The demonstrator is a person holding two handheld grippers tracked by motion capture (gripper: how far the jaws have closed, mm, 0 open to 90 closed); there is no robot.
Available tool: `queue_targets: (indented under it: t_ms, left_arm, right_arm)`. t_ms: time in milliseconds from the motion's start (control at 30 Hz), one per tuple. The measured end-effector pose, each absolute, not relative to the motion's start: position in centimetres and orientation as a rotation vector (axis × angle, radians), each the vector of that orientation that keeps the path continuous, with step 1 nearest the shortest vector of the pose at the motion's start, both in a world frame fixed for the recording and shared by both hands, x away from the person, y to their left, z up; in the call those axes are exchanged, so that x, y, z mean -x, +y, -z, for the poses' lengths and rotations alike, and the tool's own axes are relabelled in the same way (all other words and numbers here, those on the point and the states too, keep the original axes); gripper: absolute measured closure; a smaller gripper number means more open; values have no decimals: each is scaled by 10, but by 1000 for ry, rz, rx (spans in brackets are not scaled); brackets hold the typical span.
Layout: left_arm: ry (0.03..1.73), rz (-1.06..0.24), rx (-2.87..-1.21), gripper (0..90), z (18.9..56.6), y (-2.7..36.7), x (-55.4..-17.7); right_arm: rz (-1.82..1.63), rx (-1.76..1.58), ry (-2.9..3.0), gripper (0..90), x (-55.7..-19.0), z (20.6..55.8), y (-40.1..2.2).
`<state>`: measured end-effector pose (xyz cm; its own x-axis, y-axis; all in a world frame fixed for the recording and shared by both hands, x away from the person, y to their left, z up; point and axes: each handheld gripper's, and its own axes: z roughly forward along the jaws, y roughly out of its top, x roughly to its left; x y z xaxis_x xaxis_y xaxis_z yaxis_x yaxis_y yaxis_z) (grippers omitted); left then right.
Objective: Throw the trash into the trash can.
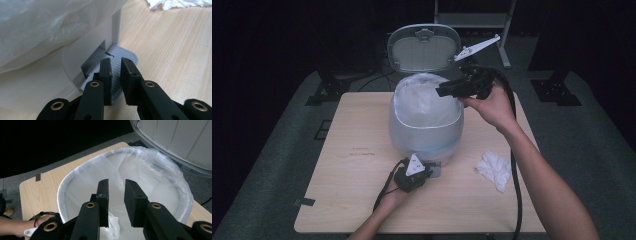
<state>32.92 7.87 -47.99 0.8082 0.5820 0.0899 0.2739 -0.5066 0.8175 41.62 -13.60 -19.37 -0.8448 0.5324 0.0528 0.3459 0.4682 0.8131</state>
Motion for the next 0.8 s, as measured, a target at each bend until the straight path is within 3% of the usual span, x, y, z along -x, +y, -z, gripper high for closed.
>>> queue_targets:
  t_ms: [800]
  left_arm:
    - [632, -453, -2120, 795, 480, 78, -329]
  right_arm:
    - [-1348, -771, 2484, 694, -400, 197, -166]
